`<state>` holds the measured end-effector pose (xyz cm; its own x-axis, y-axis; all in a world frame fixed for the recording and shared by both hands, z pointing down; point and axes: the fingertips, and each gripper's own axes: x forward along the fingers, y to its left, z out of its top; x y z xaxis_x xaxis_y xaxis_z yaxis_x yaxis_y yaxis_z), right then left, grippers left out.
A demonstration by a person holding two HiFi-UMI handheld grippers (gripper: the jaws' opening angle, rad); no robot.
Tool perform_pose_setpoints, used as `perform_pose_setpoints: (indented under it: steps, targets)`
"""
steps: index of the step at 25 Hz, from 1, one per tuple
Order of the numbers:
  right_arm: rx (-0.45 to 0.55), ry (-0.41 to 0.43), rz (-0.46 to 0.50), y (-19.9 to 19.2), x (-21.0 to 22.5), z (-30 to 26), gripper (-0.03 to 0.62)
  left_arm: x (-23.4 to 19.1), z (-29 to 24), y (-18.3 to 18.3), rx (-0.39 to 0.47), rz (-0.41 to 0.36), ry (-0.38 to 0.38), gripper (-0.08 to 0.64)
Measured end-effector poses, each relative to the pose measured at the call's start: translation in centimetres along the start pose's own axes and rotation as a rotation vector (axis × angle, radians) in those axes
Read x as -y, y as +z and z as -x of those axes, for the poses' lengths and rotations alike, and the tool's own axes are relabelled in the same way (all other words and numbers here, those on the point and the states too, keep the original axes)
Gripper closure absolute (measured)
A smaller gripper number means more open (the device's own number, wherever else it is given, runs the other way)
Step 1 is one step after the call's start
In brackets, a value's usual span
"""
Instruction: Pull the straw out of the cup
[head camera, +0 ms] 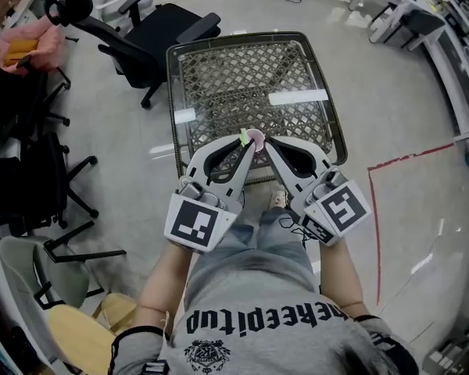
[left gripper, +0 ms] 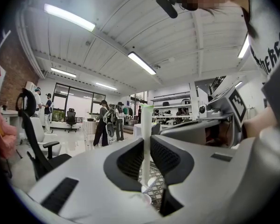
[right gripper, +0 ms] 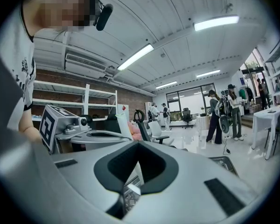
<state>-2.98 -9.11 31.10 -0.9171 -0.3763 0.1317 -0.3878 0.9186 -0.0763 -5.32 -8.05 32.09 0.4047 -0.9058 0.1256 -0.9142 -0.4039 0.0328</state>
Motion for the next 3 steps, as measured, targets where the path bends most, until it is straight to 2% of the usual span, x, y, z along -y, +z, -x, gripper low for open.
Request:
perform_pose_setpoints:
  steps: [3]
  targets:
    - [0.0, -0.001, 0.002, -0.02, 0.0, 0.18, 0.583, 0.24, -0.04, -0.07, -0.002, -0.004, -0.002, 0.489]
